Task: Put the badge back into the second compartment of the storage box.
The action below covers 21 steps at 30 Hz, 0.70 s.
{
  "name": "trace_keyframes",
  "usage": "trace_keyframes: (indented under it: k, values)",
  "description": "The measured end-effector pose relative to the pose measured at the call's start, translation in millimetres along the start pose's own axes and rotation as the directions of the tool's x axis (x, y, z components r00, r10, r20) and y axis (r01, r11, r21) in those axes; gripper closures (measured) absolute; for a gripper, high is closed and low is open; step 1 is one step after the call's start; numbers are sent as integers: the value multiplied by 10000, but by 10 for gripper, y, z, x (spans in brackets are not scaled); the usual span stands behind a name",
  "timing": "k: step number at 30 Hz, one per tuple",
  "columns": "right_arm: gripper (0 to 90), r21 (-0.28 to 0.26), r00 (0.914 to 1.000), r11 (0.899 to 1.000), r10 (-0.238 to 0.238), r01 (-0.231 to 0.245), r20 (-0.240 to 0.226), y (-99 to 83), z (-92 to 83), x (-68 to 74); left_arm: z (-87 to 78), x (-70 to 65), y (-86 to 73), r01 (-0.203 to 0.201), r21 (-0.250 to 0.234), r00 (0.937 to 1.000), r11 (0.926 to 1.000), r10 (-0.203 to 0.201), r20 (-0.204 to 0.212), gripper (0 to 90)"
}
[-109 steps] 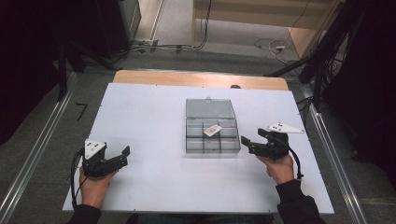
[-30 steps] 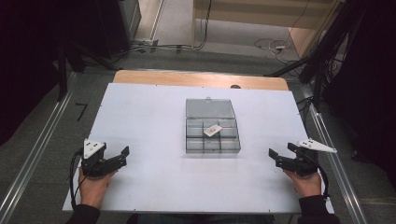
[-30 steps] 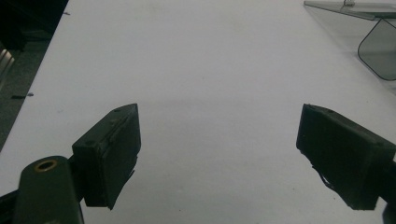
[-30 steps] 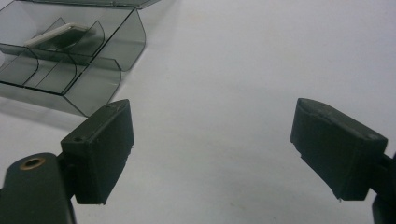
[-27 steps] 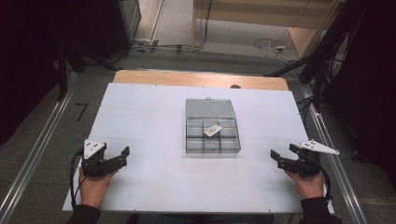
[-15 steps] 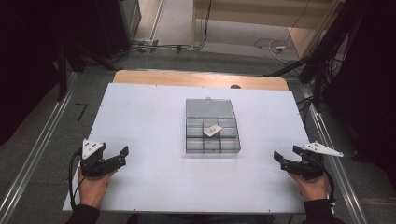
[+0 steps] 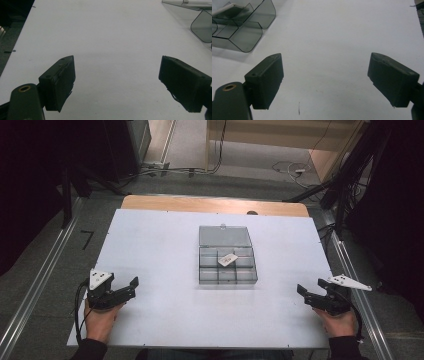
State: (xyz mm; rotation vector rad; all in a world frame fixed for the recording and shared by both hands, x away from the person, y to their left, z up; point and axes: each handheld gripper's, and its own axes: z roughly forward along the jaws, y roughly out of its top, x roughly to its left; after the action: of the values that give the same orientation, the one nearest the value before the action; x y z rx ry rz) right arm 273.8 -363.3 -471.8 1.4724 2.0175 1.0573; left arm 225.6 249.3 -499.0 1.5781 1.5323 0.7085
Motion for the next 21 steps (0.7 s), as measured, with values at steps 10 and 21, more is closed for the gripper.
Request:
trace_keyframes:
  k: [10, 21]
  values:
    - [122, 71, 9999, 9999, 135, -135, 95, -62, -49, -67, -14, 3, 2, 25, 4, 10000, 10000, -25, -73, 143]
    - [123, -46, 9988, 9994, 331, -329, 354, -132, -185, -155, -16, 21, 8, 102, -60, 9999, 9999, -102, 4, 144]
